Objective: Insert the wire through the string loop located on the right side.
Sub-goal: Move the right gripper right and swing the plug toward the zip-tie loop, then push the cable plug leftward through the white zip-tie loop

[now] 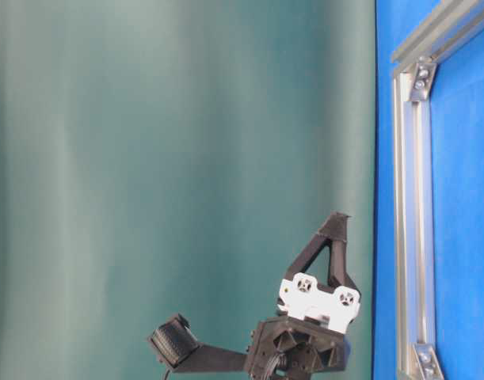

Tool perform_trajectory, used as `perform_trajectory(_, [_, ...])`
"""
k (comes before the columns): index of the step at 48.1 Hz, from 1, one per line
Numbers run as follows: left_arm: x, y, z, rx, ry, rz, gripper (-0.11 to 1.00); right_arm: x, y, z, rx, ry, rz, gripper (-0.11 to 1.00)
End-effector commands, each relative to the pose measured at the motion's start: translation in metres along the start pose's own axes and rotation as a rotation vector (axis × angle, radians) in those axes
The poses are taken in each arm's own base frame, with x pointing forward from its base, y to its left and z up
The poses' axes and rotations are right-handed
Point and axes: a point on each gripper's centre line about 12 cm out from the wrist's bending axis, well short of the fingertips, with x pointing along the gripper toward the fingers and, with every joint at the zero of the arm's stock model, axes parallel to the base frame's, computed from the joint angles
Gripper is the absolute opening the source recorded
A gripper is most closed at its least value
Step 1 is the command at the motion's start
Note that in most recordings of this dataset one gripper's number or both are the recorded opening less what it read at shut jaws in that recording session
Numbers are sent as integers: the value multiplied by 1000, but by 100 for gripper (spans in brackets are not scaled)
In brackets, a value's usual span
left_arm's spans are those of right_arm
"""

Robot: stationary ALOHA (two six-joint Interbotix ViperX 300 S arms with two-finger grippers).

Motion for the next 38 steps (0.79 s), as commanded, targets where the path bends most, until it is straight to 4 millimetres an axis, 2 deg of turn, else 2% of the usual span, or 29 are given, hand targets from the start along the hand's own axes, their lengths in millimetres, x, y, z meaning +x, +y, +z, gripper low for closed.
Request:
perform_trajectory(1, [-2,-4,16,3,-47,-12,0,1,1,6,1,-26,5,-3])
perform_trajectory(12, [-1,-5,16,3,-50,-14,0,0,-5,6,8,-35,-21,-3])
perform_trajectory(28, [-1,-7,17,4,-51,-19,0,-3,-36,4,77,-39,-148,-3])
perform_trajectory(38, [-2,-8,16,6,-50,-23,0,-5,-48,5,104,-44,-198,-3])
